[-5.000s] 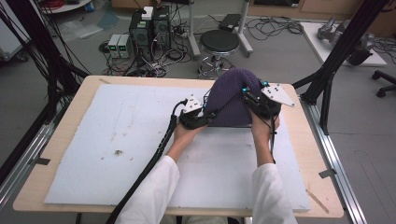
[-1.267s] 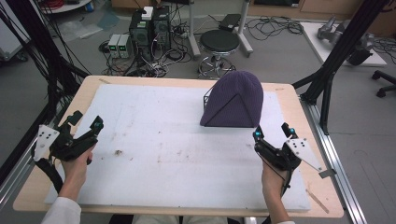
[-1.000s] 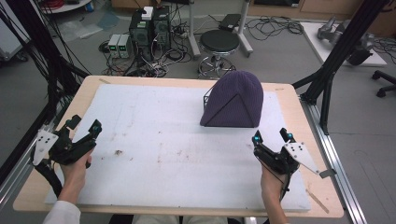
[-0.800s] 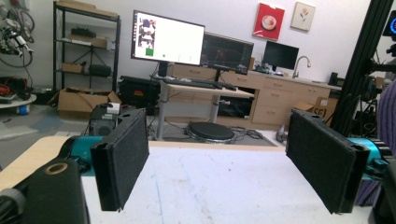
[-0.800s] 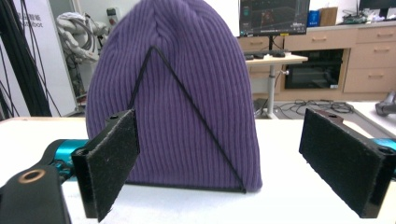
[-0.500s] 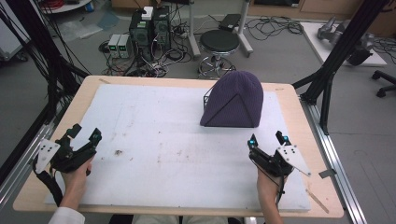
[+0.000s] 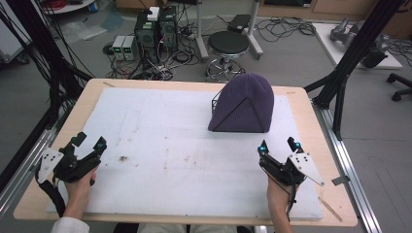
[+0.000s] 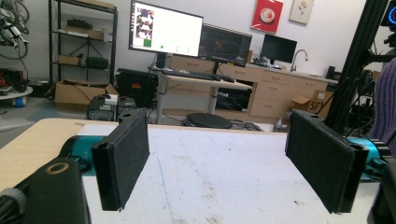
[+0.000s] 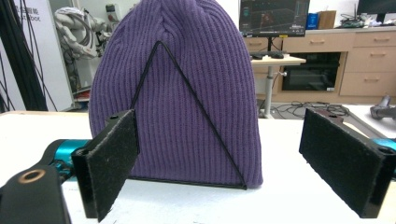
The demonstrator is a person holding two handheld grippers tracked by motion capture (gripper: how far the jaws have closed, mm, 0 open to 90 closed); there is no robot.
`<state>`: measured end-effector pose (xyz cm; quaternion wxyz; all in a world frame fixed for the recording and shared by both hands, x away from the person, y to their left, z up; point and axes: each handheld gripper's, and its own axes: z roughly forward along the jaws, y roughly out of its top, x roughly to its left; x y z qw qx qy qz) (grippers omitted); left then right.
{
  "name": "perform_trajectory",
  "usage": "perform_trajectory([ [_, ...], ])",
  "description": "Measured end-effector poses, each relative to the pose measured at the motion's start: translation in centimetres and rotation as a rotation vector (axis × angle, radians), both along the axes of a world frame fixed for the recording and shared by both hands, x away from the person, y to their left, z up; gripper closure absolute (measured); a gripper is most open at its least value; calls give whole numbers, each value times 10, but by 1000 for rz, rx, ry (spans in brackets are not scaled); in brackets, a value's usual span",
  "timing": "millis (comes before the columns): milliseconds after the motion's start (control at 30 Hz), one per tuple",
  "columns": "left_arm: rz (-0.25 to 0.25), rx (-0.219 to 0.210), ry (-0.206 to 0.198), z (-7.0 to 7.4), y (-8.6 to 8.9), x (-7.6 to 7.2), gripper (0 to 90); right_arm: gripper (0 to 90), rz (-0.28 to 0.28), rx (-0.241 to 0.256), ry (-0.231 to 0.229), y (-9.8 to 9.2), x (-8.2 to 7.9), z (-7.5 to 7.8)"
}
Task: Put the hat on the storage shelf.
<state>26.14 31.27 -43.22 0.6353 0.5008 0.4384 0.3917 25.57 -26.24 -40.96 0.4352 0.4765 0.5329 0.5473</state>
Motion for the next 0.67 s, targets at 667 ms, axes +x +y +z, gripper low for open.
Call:
perform_trajectory([
  [667,-3,-7,13,-3,2,0,220,114,9,6,15,1,-1,0],
])
